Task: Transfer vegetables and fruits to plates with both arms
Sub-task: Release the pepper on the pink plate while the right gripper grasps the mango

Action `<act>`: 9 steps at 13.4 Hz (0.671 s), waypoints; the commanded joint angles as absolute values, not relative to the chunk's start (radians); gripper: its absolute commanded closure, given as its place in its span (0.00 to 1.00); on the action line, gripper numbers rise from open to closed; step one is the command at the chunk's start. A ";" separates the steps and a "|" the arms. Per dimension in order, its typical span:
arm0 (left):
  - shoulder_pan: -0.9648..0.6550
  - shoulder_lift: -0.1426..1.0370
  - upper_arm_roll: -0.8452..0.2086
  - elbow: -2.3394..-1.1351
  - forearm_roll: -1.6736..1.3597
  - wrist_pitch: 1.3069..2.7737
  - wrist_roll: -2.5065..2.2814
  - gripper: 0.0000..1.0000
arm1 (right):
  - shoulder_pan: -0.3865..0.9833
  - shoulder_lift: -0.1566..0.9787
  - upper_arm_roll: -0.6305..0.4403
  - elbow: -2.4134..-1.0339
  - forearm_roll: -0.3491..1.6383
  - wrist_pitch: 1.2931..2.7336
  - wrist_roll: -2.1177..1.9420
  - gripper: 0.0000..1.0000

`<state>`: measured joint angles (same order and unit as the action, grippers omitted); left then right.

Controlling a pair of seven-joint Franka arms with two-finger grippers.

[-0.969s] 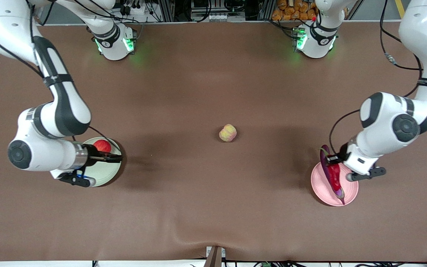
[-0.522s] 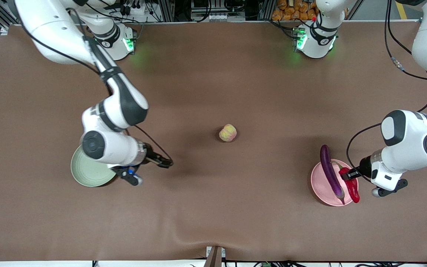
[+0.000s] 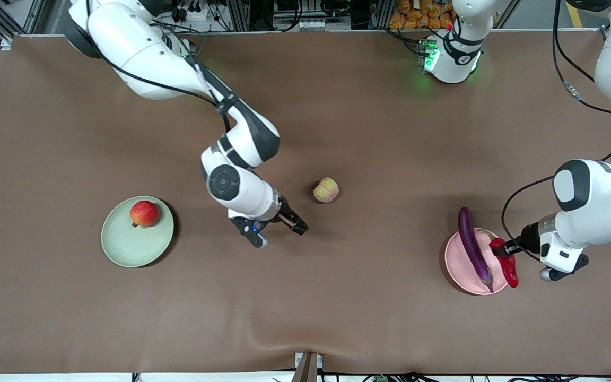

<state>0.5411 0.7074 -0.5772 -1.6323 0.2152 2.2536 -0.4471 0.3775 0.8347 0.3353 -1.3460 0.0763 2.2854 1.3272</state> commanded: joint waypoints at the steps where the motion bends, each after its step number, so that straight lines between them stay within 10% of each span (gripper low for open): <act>1: 0.540 0.693 -0.587 -1.626 0.196 2.237 -0.428 0.00 | 0.458 0.876 0.313 -1.279 0.074 2.267 1.390 0.00; 7: 0.557 0.424 -0.594 -1.586 0.210 2.048 -0.390 0.00 | 0.635 0.917 0.214 -1.287 0.060 2.266 1.471 0.00; 9: 0.586 0.342 -0.595 -1.525 0.210 1.929 -0.318 0.00 | 0.655 0.927 0.189 -1.285 0.064 2.272 1.517 0.68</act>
